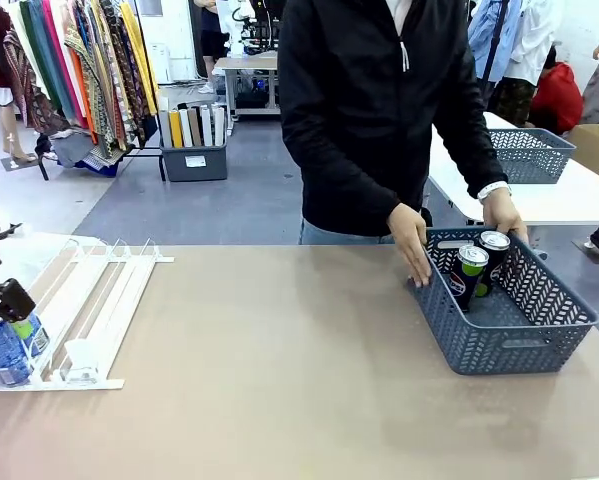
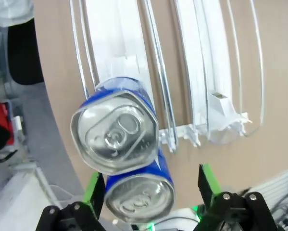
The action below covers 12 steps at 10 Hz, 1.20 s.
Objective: Retrieve and store the cans from the dispenser.
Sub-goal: Pick up one can from the Automatic Can Dispenser and place it in the middle of the table.
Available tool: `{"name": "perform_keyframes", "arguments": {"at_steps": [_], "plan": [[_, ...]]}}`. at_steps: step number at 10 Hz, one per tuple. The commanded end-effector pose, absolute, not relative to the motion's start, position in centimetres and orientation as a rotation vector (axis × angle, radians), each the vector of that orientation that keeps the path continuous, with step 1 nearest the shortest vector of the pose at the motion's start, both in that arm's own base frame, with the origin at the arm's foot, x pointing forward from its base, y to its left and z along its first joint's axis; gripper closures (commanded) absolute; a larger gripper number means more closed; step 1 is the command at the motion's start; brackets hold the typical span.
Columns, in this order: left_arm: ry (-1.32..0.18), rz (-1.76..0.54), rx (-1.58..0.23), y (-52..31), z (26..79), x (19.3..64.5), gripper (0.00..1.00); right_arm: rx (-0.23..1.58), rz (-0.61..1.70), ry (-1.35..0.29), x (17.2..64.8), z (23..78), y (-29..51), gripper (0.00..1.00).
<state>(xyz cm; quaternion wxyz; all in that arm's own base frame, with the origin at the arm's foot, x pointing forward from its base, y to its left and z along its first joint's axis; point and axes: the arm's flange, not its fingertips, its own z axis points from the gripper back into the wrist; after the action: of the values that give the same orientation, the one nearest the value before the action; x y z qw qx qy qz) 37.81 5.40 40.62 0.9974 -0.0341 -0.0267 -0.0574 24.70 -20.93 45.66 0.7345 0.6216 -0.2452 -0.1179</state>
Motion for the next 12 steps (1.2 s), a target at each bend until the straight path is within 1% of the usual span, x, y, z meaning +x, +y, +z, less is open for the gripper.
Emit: {"name": "perform_keyframes", "arguments": {"at_steps": [1, 8, 9, 10, 11, 12], "plan": [[-0.080, -0.083, 0.004, 5.34, 39.48, 37.88, 0.00, 1.372, -0.237, -0.555, 24.72, 45.92, -21.05, 0.00], [-0.037, -0.107, 0.009, 5.30, 39.52, 37.73, 0.00, 1.372, -0.237, -0.555, 24.72, 45.92, -21.05, 0.00], [-0.037, -0.107, 0.002, 5.28, 39.51, 37.81, 0.07, 1.372, -0.237, -0.555, 24.72, 45.92, -21.05, 0.00], [-0.033, -0.113, -0.001, 5.26, 39.54, 37.77, 0.67, 1.372, -0.237, -0.555, 24.72, 45.92, -21.05, 0.00], [-0.041, -0.115, 0.002, 5.29, 39.50, 37.77, 1.00, 1.372, -0.237, -0.555, 24.72, 45.92, -21.05, 0.00], [-0.042, -0.112, 0.007, 5.33, 39.43, 37.80, 1.00, 1.372, -0.237, -0.555, 24.72, 45.92, -21.05, 0.00]]}}
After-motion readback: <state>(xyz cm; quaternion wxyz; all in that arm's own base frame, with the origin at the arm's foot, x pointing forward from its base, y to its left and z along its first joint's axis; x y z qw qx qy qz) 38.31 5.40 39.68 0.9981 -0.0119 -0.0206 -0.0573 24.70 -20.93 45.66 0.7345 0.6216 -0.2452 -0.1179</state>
